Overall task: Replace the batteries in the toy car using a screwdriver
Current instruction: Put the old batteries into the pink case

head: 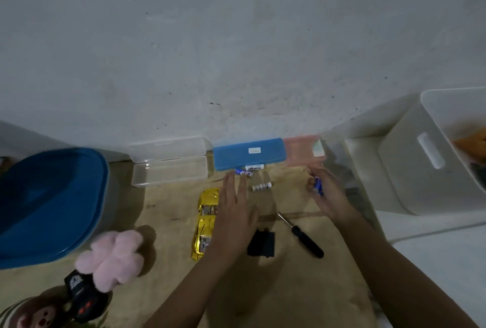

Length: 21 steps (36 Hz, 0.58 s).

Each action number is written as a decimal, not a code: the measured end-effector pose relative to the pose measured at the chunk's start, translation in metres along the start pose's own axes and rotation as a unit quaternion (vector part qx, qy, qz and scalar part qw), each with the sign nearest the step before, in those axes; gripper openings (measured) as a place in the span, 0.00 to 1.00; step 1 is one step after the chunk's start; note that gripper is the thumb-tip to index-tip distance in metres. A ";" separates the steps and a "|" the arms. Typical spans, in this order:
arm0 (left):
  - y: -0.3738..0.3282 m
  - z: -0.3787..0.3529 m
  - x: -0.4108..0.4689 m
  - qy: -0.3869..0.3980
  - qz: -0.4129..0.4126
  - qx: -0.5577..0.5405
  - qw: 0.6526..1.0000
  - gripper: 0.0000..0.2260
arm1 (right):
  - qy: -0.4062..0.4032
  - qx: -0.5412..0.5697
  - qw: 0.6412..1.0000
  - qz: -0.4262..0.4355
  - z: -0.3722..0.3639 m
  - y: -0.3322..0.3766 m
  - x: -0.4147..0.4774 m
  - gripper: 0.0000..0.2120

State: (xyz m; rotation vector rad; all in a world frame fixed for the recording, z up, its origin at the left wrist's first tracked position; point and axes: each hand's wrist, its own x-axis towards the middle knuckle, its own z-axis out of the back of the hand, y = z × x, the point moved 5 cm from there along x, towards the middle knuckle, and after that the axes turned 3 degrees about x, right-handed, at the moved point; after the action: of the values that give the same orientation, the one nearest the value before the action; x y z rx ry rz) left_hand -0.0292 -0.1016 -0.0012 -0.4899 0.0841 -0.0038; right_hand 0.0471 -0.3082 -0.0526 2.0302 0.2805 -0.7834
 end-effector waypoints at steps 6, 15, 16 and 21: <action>-0.037 -0.013 0.078 0.051 -0.039 -0.083 0.994 0.26 | -0.028 -0.173 0.985 -0.005 0.006 0.002 0.018 0.06; -0.064 -0.048 0.142 0.128 -0.054 -0.068 0.988 0.31 | -0.073 -0.174 0.982 -0.008 0.002 0.009 0.035 0.11; -0.065 -0.050 0.146 0.130 -0.062 -0.059 0.988 0.31 | -0.074 -0.168 0.983 -0.006 0.003 0.010 0.037 0.11; -0.069 -0.055 0.157 0.121 -0.116 -0.016 0.986 0.30 | -0.075 -0.147 0.986 -0.012 0.006 0.009 0.042 0.11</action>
State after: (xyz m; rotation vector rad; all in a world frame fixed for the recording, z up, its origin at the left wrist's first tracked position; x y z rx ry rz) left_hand 0.1235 -0.1923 -0.0292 -0.5271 0.2654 -0.2916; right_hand 0.0815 -0.3220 -0.0753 1.6857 0.3164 -0.8521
